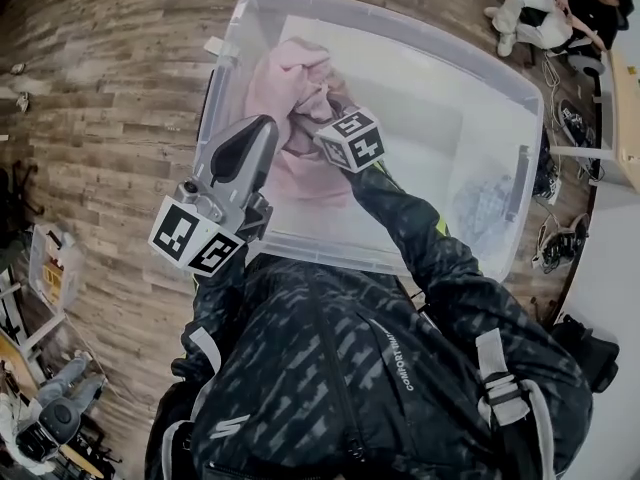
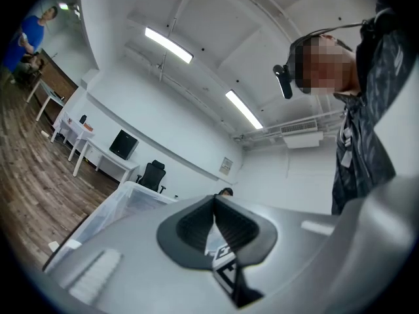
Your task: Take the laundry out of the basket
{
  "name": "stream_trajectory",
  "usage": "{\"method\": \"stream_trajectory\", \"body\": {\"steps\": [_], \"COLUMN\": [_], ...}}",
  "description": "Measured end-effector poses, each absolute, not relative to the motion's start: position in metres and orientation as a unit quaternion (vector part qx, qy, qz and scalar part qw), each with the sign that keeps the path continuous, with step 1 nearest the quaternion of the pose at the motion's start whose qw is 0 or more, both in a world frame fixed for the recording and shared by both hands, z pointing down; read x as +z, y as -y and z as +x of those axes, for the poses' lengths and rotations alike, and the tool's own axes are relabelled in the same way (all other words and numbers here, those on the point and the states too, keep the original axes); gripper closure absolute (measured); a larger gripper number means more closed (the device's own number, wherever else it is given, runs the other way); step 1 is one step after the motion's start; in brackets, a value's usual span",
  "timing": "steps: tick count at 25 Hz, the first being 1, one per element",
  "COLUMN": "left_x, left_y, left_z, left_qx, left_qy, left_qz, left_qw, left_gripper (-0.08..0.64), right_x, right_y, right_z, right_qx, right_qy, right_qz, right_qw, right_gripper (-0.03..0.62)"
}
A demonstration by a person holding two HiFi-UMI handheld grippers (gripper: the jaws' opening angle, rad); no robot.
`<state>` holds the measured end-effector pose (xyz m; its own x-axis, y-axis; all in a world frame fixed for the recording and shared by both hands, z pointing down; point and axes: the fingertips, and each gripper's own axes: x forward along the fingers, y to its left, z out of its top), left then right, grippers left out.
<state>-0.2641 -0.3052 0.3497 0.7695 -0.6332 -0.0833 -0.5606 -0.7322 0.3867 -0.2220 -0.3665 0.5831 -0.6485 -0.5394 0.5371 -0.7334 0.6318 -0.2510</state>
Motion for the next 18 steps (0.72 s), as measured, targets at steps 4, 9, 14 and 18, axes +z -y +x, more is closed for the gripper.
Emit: {"method": "stream_trajectory", "body": {"steps": [4,9,14,18], "left_x": [0.341,0.327,0.311,0.304], "left_y": [0.295,0.286,0.282,0.28], "left_z": [-0.266,-0.27,-0.275,-0.28], "left_qx": [-0.11,-0.12,-0.125,-0.126], "left_qy": [0.325,0.329,0.332,0.337], "left_qz": [0.925,0.924,0.925,0.925], "left_qw": [0.164,0.151,0.134,0.126], "left_gripper": [0.555,0.555,0.555,0.555], "right_x": [0.556,0.519,0.474,0.437], "right_y": [0.367,0.365,0.363,0.359], "right_z": [-0.219,-0.214,-0.206,-0.199], "right_qx": [0.217,0.206,0.188,0.171], "right_qy": [0.883,0.888,0.894,0.898], "right_qz": [0.368,0.378,0.39,0.397], "right_qw": [0.191,0.161,0.119,0.084], "right_gripper": [0.426,0.428,0.428,0.428]}}
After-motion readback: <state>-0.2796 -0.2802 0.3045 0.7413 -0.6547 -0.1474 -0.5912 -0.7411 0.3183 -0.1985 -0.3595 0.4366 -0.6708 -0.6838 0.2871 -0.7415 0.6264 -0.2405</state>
